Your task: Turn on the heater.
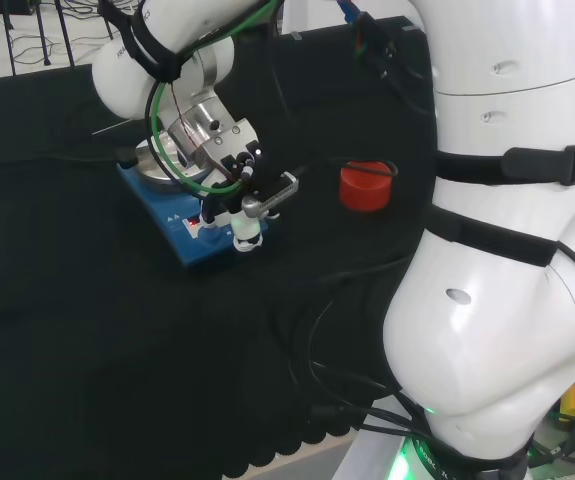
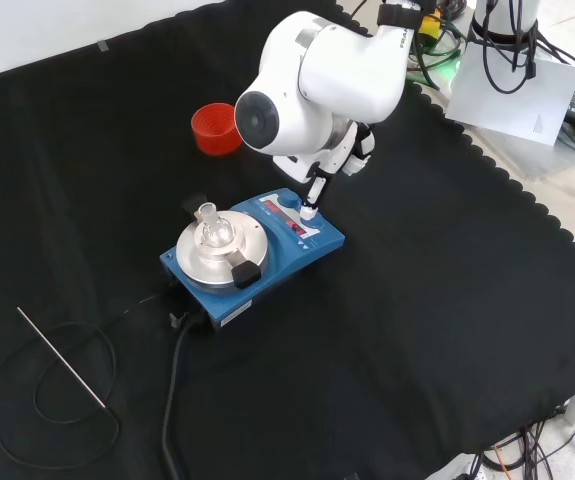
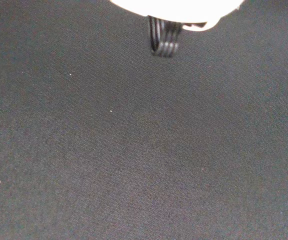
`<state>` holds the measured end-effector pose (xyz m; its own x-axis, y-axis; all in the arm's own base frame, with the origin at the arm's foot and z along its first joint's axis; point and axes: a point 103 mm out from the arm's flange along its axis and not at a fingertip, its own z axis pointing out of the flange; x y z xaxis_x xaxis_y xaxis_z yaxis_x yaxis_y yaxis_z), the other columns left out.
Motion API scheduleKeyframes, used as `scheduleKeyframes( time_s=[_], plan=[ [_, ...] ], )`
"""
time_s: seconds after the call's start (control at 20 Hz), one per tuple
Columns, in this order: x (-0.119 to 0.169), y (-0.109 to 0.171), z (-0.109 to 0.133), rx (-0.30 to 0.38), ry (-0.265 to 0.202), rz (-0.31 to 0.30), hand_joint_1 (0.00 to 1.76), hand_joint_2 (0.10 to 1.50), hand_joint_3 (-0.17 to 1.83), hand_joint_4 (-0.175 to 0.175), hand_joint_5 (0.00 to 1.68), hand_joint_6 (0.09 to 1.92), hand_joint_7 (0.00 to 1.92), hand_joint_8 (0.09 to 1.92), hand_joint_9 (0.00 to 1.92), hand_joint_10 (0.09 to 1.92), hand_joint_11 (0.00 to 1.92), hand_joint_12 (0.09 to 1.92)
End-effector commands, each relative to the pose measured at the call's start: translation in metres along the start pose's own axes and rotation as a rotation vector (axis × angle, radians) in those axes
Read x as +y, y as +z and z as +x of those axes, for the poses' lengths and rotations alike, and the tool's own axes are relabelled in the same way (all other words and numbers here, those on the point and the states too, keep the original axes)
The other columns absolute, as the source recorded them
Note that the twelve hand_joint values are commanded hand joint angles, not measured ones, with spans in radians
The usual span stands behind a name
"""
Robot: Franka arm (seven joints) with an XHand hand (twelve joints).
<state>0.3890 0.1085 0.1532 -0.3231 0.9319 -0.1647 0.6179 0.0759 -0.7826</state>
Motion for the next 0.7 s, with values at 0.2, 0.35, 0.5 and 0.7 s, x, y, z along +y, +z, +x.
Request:
scheduleKeyframes(
  time_s=[0.2,0.35,0.5,0.7],
  plan=[
    [-0.007,-0.004,-0.004,0.017,-0.01,-0.024,1.42,0.65,1.1,-0.014,0.28,0.09,1.57,1.61,1.65,1.46,1.37,1.31],
    [-0.017,-0.01,-0.012,0.027,-0.013,-0.05,1.42,0.65,1.1,-0.014,0.28,0.09,1.57,1.61,1.65,1.46,1.37,1.31],
    [-0.028,-0.017,-0.017,0.029,-0.014,-0.077,1.42,0.65,1.1,-0.014,0.28,0.09,1.57,1.61,1.65,1.46,1.37,1.31],
    [-0.038,-0.023,-0.023,0.034,-0.006,-0.097,1.42,0.65,1.11,-0.014,0.28,0.09,1.57,1.61,1.65,1.46,1.37,1.31]
  ],
)
